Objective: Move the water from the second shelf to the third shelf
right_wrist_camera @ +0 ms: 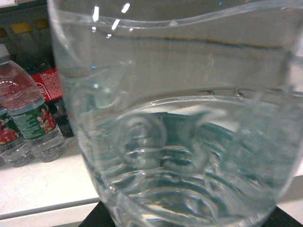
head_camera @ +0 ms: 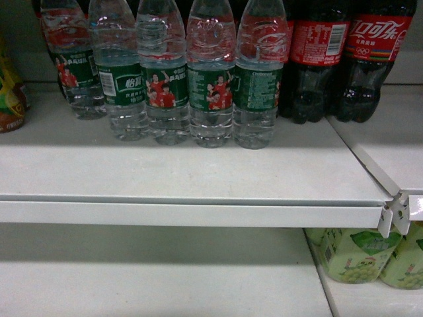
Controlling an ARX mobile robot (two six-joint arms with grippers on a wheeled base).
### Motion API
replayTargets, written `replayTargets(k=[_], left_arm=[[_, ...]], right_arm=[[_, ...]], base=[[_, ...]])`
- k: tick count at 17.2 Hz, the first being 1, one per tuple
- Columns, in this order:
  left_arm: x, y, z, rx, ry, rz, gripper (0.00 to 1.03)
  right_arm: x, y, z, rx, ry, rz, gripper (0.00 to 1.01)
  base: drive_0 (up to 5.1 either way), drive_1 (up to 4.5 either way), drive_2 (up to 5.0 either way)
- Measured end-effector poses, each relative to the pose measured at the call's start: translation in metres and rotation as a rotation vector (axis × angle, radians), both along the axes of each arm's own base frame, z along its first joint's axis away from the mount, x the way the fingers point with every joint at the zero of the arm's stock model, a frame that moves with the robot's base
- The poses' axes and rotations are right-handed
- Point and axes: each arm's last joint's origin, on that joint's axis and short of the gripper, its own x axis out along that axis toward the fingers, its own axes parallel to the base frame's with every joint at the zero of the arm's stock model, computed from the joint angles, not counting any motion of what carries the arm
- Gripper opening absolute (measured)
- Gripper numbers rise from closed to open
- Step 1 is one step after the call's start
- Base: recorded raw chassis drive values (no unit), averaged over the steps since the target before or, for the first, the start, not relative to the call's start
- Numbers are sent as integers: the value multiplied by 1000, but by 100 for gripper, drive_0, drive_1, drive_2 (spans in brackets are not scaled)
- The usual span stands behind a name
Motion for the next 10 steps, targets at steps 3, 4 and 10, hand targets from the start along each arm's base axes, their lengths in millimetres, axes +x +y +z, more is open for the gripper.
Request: replayTargets(k=[3, 4, 10], left_arm=[[0, 0, 0, 0, 0, 0, 98], [0, 0, 0, 0, 0, 0, 98], [0, 0, 0, 0, 0, 0, 98]], right_arm=[[-1, -2, 0, 1, 0, -10, 40], [-1, -1, 0, 1, 0, -6, 40], [-1, -1, 0, 1, 0, -6, 40]], base=[[0, 0, 0], [0, 0, 0], [0, 0, 0]])
